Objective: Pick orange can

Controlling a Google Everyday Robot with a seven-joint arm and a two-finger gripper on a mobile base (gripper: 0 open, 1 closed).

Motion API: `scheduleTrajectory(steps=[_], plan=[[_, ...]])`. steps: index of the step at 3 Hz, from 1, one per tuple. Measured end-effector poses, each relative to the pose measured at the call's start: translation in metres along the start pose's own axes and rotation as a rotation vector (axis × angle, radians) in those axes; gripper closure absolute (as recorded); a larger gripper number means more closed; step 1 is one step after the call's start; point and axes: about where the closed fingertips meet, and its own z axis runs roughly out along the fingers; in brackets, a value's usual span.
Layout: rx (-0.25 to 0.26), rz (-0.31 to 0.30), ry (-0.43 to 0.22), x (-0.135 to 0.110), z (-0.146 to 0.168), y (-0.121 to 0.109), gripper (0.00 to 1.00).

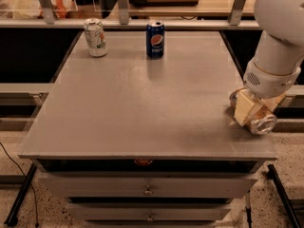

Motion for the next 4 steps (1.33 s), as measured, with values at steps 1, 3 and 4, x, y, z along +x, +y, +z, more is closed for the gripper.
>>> scheduleTrajectory(steps=[1,3,4], plan=[[0.050,-0.012,0.004,-0.003,-0.013,-0.006,0.86],[0.114,-0.033,-0.025,-0.009,-0.041,-0.016,1.00],[0.106,-0.072,-0.080,-0.015,-0.056,-0.016,1.00]])
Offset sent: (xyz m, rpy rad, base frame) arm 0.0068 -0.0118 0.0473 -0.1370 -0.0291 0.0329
